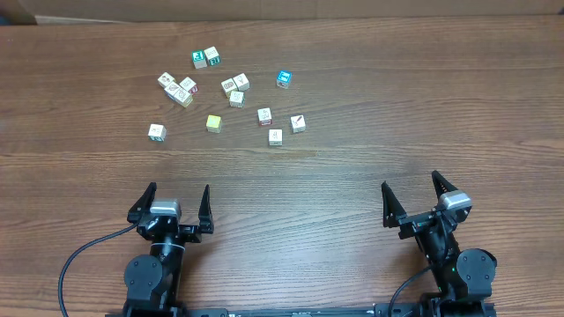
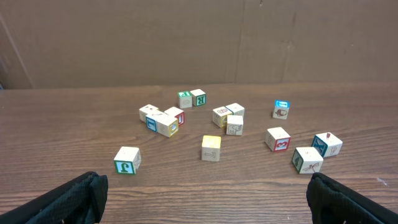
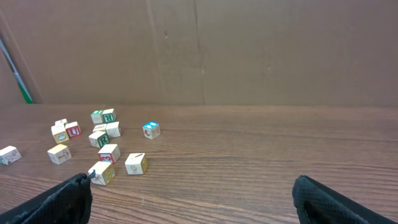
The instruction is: Form a tower
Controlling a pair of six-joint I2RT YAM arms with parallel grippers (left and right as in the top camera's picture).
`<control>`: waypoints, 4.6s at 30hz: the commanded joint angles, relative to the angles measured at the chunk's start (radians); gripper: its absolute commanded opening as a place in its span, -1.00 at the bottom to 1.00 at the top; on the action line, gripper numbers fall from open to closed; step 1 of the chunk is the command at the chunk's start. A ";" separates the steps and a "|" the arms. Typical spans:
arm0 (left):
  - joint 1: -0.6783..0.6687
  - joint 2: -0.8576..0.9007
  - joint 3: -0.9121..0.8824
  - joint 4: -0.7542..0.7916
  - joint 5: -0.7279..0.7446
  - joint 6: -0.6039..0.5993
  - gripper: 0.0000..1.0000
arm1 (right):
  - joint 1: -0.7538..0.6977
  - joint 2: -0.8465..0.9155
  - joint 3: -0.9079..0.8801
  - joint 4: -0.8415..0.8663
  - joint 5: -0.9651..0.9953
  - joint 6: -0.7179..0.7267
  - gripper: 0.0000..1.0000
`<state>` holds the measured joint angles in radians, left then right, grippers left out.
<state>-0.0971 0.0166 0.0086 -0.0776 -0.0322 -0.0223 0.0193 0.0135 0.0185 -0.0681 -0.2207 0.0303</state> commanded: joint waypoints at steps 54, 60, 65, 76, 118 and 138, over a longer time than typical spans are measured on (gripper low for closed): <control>0.007 -0.012 -0.003 0.002 0.014 0.016 0.99 | -0.008 -0.011 0.171 -0.169 -0.156 0.096 1.00; 0.007 -0.012 -0.003 0.002 0.015 0.016 0.99 | -0.008 0.019 0.316 -0.245 -0.190 0.096 1.00; 0.007 -0.012 -0.003 0.002 0.014 0.016 0.99 | -0.008 0.121 0.462 -0.289 -0.245 0.096 1.00; 0.007 -0.012 -0.003 0.002 0.014 0.016 0.99 | -0.008 0.545 0.927 -0.570 -0.363 0.097 1.00; 0.007 -0.012 -0.003 0.002 0.015 0.016 0.99 | -0.006 1.639 2.291 -1.280 -0.478 -0.098 0.93; 0.007 -0.012 -0.004 0.002 0.015 0.016 0.99 | 0.365 1.928 2.290 -1.014 0.063 0.051 0.15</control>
<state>-0.0971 0.0158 0.0086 -0.0780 -0.0292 -0.0223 0.3317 1.8744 2.2974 -1.1160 -0.3035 0.0692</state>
